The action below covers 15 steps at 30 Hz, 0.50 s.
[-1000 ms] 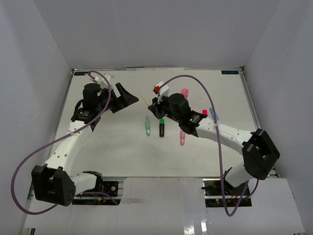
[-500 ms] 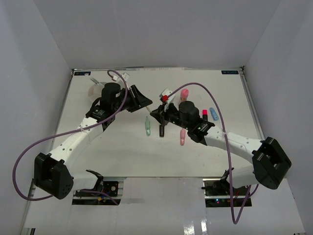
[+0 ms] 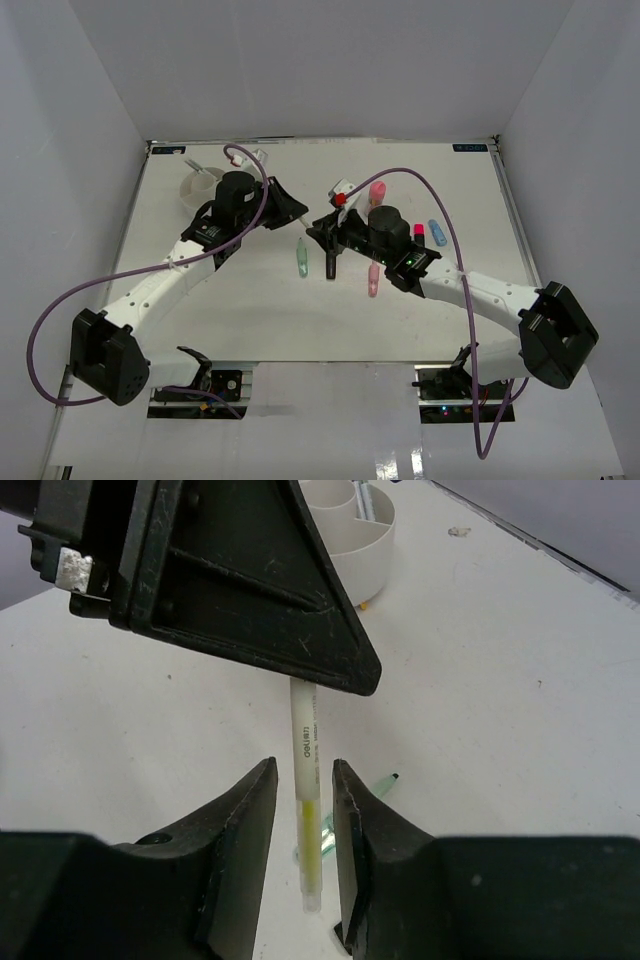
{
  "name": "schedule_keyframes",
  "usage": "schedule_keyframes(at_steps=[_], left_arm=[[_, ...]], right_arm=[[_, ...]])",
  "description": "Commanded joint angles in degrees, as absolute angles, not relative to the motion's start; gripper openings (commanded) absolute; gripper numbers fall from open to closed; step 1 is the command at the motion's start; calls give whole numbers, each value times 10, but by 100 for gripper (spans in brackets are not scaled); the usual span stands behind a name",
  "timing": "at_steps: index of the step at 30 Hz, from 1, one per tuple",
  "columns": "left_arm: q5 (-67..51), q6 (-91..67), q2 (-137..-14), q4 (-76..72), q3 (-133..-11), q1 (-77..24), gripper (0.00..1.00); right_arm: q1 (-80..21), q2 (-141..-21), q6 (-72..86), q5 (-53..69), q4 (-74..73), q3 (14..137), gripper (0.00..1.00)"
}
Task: Sort the stationery into containers
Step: Place the pen in the storage box.
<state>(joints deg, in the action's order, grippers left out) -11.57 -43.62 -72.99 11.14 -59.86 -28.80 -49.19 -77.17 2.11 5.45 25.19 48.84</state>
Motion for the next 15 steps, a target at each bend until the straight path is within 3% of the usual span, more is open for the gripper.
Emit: schedule_keyframes(at_steps=[1,7,12,15], left_arm=[[-73,-419,-707,105,-615,-290,3],[31,-366,-724,122,-649,-289,2],[148,-279,-760,127,-695,-265,4],[185,-242,-789,117,-733,-235,4]], right_arm=[[-490,-755,14,35,281,479,36],[-487,-737,3,3,258,465,60],[-483,-695,-20,-49,223,424,98],[-484,-665,-13,-85,226,375,93]])
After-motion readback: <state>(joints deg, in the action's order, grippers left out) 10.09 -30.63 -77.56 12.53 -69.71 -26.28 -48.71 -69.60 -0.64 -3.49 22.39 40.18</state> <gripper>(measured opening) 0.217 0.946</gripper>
